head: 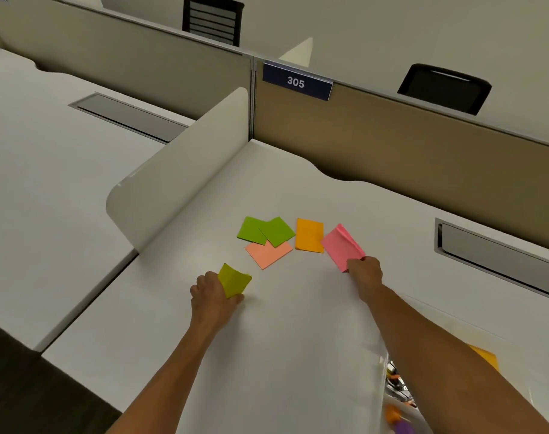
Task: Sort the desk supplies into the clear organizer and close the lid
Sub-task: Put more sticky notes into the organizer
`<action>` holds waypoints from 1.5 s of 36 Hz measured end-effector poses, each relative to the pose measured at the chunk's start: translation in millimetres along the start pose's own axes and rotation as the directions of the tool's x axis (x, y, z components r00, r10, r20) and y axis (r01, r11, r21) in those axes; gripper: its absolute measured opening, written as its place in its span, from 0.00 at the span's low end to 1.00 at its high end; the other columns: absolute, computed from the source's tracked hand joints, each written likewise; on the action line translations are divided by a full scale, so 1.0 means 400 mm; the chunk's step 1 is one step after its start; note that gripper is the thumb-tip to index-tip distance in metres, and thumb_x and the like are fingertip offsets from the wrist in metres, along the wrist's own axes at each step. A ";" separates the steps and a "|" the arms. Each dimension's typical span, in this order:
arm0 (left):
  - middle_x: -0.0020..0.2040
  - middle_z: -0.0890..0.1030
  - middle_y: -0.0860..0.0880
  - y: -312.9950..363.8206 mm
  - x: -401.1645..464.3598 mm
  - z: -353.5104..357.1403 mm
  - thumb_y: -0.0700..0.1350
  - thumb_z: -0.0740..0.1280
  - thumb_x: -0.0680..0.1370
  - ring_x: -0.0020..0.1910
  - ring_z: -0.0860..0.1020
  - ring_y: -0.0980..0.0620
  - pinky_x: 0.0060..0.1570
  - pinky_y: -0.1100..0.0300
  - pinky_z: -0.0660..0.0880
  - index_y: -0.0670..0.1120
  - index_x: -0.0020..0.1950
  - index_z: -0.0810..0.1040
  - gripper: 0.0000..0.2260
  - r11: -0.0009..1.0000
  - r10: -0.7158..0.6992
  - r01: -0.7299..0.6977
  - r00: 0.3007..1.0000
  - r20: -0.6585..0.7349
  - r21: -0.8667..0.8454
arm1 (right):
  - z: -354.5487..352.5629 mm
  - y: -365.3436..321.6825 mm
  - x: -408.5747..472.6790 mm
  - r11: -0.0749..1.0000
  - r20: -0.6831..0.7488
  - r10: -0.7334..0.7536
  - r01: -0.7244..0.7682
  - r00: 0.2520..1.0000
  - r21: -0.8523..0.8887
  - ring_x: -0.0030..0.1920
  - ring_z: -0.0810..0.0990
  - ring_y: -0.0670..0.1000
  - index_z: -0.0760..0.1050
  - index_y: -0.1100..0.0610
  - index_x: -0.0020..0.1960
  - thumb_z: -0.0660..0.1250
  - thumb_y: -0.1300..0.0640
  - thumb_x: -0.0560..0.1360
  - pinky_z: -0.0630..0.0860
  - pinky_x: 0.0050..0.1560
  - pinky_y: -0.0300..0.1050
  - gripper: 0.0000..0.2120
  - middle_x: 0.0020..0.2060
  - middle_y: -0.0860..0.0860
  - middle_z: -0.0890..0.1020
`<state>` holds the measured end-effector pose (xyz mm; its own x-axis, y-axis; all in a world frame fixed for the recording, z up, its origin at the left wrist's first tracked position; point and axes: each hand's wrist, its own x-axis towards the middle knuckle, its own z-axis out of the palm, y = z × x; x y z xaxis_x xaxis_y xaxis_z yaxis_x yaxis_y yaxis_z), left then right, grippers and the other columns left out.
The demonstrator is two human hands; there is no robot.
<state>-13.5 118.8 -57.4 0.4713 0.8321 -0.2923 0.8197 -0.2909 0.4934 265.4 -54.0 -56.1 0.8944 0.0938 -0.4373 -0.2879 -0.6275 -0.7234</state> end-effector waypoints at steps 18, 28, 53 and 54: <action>0.50 0.75 0.40 0.035 -0.123 -0.006 0.41 0.60 0.81 0.45 0.76 0.42 0.40 0.52 0.71 0.43 0.55 0.58 0.10 0.920 0.080 -0.054 0.995 0.052 -0.387 | -0.095 0.046 -0.157 0.848 0.045 0.045 -0.062 0.998 0.526 0.54 0.79 0.58 0.68 0.56 0.67 0.64 0.68 0.76 0.83 0.47 0.54 0.21 0.58 0.57 0.74; 0.42 0.80 0.47 0.104 -0.226 -0.004 0.44 0.71 0.76 0.40 0.78 0.49 0.35 0.60 0.72 0.45 0.49 0.77 0.06 0.869 0.202 -0.188 0.979 -0.018 -0.459 | -0.262 0.089 -0.227 0.770 0.020 -0.036 0.015 0.999 0.638 0.52 0.80 0.56 0.73 0.59 0.68 0.65 0.65 0.78 0.79 0.39 0.46 0.18 0.59 0.57 0.78; 0.50 0.80 0.45 0.360 -0.431 0.132 0.40 0.63 0.81 0.42 0.82 0.46 0.40 0.59 0.78 0.50 0.63 0.70 0.12 0.640 0.296 -0.219 0.955 -0.027 -0.736 | -0.685 0.330 -0.253 0.884 -0.353 -0.071 0.223 0.933 0.411 0.51 0.78 0.55 0.75 0.57 0.65 0.63 0.63 0.79 0.81 0.42 0.47 0.15 0.55 0.54 0.79; 0.49 0.80 0.46 0.370 -0.441 0.133 0.40 0.63 0.81 0.42 0.83 0.45 0.40 0.59 0.77 0.51 0.65 0.68 0.14 0.628 0.289 -0.205 0.957 -0.020 -0.751 | -0.692 0.347 -0.248 0.899 -0.359 -0.074 0.218 0.930 0.381 0.49 0.79 0.54 0.75 0.57 0.65 0.63 0.63 0.79 0.82 0.44 0.48 0.15 0.55 0.54 0.79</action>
<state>42.1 -96.2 23.6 0.6814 0.7219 -0.1206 0.1734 0.0008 0.9848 231.4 -364.1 34.9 0.9762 -0.1440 -0.1619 -0.1941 -0.2490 -0.9489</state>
